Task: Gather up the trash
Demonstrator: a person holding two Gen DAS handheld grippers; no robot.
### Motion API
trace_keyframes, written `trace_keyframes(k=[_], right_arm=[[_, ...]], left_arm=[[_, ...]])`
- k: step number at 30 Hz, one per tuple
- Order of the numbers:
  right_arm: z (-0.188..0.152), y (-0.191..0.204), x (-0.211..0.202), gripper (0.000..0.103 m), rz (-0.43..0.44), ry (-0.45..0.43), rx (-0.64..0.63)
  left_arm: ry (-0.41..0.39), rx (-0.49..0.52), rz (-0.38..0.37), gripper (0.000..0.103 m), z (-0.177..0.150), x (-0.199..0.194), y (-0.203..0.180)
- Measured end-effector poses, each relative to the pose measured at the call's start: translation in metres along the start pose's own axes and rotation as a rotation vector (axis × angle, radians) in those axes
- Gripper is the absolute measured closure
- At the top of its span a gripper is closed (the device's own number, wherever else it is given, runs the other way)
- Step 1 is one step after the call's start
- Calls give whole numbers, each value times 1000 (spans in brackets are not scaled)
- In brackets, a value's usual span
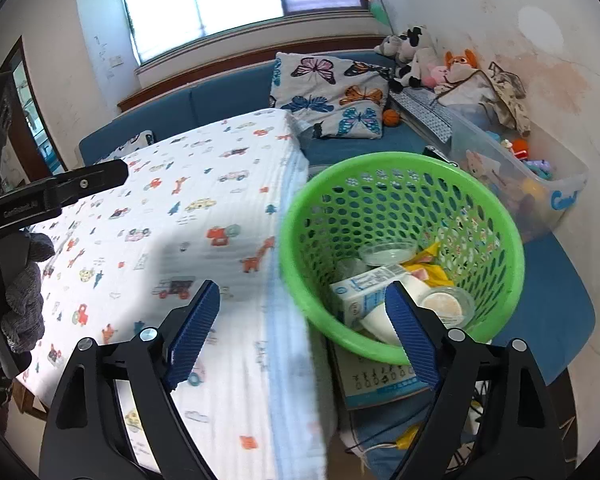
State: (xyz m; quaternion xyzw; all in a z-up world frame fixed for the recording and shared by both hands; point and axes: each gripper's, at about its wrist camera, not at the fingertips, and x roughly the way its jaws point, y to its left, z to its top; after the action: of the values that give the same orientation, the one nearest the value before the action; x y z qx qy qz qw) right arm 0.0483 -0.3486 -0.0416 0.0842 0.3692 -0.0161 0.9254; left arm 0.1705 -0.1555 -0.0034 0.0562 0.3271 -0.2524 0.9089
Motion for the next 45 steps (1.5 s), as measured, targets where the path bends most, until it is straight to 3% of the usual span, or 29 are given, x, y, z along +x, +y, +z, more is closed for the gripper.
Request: trace_keyframes(k=[15,22,45], right_arm=[[-6,43,-5,5,-32,-21,-78],[-10,57,-7,5,-21,-23,-68],[-26,85,-34,4,-35,-88,-93]], left_arm=[[-31,-27,124,8,-42,-47,40],[-87,22,214,8,-58,-75,38],[-176,-44,296,8,-95,-120,55]])
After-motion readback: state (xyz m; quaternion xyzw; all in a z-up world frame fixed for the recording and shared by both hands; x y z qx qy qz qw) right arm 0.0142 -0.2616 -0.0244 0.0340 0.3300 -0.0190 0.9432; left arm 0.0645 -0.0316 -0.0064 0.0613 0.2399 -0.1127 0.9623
